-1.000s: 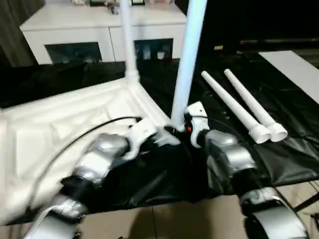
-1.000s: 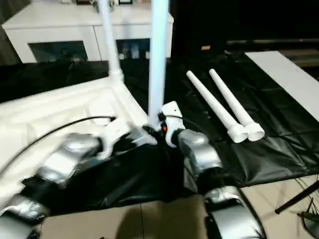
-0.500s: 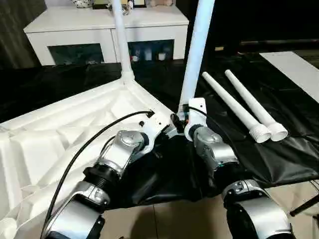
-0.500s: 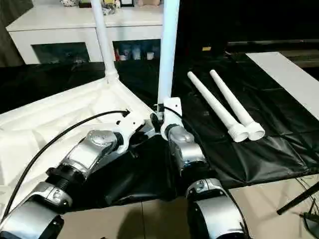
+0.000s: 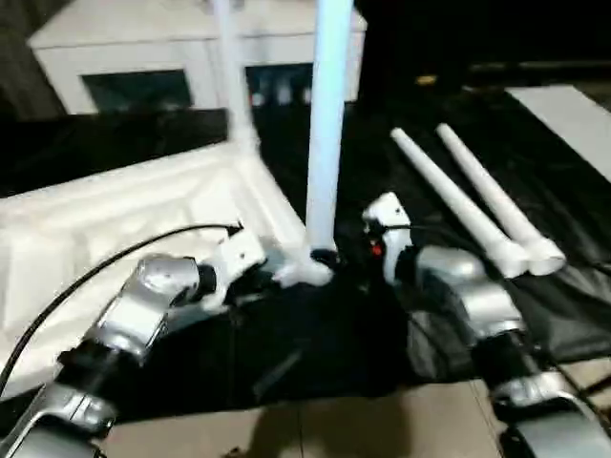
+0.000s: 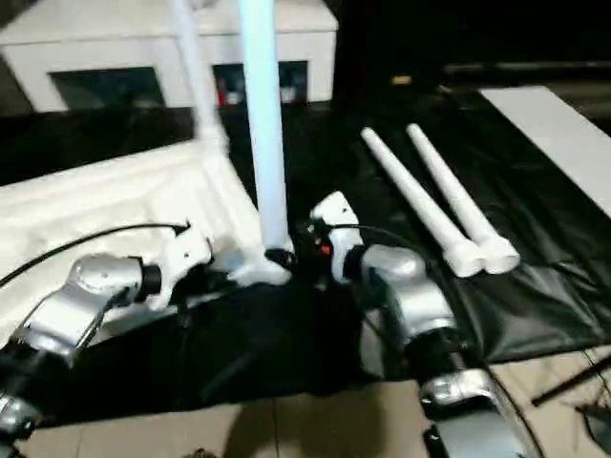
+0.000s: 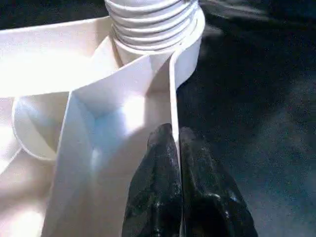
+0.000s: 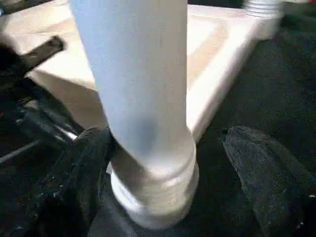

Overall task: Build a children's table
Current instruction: Rotate leg to tighten

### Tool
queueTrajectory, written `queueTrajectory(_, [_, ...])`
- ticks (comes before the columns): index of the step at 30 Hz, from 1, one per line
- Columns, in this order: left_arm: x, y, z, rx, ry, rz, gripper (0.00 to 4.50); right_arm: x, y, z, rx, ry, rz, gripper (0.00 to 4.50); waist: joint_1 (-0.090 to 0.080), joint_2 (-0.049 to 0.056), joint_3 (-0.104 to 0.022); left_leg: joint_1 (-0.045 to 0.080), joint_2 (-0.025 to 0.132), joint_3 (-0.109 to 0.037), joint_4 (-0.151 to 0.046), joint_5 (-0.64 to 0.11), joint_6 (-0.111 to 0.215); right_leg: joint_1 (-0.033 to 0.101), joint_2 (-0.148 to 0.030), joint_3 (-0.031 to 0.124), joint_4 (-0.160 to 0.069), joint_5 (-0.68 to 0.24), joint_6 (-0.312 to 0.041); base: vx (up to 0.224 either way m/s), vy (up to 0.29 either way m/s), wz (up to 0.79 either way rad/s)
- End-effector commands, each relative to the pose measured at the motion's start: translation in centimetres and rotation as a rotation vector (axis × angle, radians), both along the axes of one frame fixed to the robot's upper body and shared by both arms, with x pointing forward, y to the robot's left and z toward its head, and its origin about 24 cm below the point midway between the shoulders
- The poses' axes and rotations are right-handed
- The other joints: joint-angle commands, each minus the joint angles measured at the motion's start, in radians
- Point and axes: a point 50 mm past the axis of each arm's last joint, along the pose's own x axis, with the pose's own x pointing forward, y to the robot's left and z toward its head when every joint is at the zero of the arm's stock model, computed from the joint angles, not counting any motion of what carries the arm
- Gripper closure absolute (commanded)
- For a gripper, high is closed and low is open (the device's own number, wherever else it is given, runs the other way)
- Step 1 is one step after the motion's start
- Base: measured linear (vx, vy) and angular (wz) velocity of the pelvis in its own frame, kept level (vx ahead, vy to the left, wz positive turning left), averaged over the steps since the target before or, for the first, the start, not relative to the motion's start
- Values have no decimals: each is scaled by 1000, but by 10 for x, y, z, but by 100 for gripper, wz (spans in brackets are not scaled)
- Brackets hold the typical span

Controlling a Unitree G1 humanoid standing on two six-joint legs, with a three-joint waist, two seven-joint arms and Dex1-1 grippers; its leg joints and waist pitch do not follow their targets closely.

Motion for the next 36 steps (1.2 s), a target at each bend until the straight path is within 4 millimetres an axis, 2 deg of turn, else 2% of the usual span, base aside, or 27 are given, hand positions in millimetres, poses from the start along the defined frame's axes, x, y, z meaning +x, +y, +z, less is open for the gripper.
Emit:
queueTrajectory(1, [-5, -14, 11, -37, -37, -104, 450, -6, -7, 2, -12, 24, 73, 57, -3, 11, -70, 15, 17, 10, -65, -171, 58, 67, -39, 38, -48, -30, -273, 0, 0, 0])
queueTrajectory(2, [-5, -14, 11, -36, -38, -110, 450, -7, -8, 3, -25, 23, 103, 57, -1, 7, -65, 16, 18, 12, -70, -219, 41, 67, -38, 41, -54, -100, -259, 0, 0, 0])
queueTrajectory(6, [-9, -16, 14, -48, -32, -136, 450, -12, -10, 3, -61, 36, 164, 57, -4, 4, -62, 16, 17, 13, -74, -244, 25, 64, -41, 47, -63, -188, -225, 0, 0, 0])
queueTrajectory(9, [-11, -17, 14, -52, -31, -142, 450, -14, -8, -2, -97, 53, 202, 57, -2, 2, -65, 13, 15, 13, -71, -215, 27, 65, -41, 47, -60, -172, -225, 0, 0, 0])
queueTrajectory(10, [-10, -17, 14, -48, -36, -137, 450, -13, -7, -4, -107, 58, 201, 57, -1, 6, -66, 12, 14, 12, -70, -199, 27, 66, -41, 46, -59, -159, -225, 0, 0, 0])
queueTrajectory(11, [-9, -17, 14, -45, -37, -135, 450, -12, -6, -5, -110, 61, 200, 57, -2, 5, -67, 11, 14, 12, -69, -195, 28, 65, -40, 46, -59, -152, -226, 0, 0, 0])
queueTrajectory(13, [-8, -16, 14, -42, -38, -132, 450, -9, -4, -7, -108, 62, 185, 57, -4, 9, -68, 11, 13, 12, -68, -191, 26, 65, -39, 45, -58, -139, -232, 0, 0, 0])
queueTrajectory(15, [-7, -15, 13, -33, -37, -133, 450, -7, 0, -8, -104, 61, 167, 57, -3, 16, -71, 11, 13, 10, -67, -180, 22, 67, -38, 43, -51, -94, -244, 0, 0, 0])
queueTrajectory(24, [-6, -13, 13, -30, -30, -129, 450, -4, 2, -8, -88, 74, 149, 57, -4, 15, -70, 10, 12, 11, -66, -192, 25, 70, -38, 43, -52, -89, -250, 0, 0, 0])
queueTrajectory(25, [-6, -13, 13, -29, -30, -129, 450, -4, 2, -9, -87, 76, 149, 73, -4, 16, -70, 11, 12, 11, -67, -193, 24, 70, -38, 42, -52, -93, -250, 0, 0, 0])
queueTrajectory(27, [-6, -13, 12, -28, -29, -127, 450, -5, 1, -10, -87, 83, 153, 73, -4, 16, -71, 11, 13, 10, -66, -184, 25, 70, -37, 42, -50, -79, -251, 0, 0, 0])
queueTrajectory(28, [-7, -12, 12, -27, -28, -126, 450, -5, 0, -10, -86, 88, 156, 101, -4, 17, -71, 11, 13, 10, -65, -181, 26, 70, -37, 42, -49, -74, -252, 0, 0, 0])
queueTrajectory(31, [-7, -12, 10, -26, -20, -126, 450, -7, -1, -11, -85, 97, 162, 113, -4, 14, -71, 11, 12, 11, -65, -177, 29, 70, -37, 42, -49, -70, -254, 0, 0, 0])
queueTrajectory(34, [-7, -12, 10, -26, -20, -125, 450, -7, -2, -12, -90, 99, 160, 131, -4, 15, -70, 10, 13, 11, -65, -179, 32, 70, -37, 42, -50, -78, -254, 0, 0, 0])
queueTrajectory(35, [-7, -12, 10, -26, -20, -125, 450, -7, -2, -12, -90, 99, 160, 143, -4, 9, -70, 10, 13, 11, -65, -178, 32, 71, -37, 43, -51, -81, -253, 0, 0, 0])
queueTrajectory(36, [-8, -12, 10, -27, -19, -125, 450, -7, -2, -12, -88, 101, 161, 153, -3, 12, -71, 11, 13, 11, -65, -173, 32, 70, -38, 43, -49, -83, -253, 0, 0, 0])
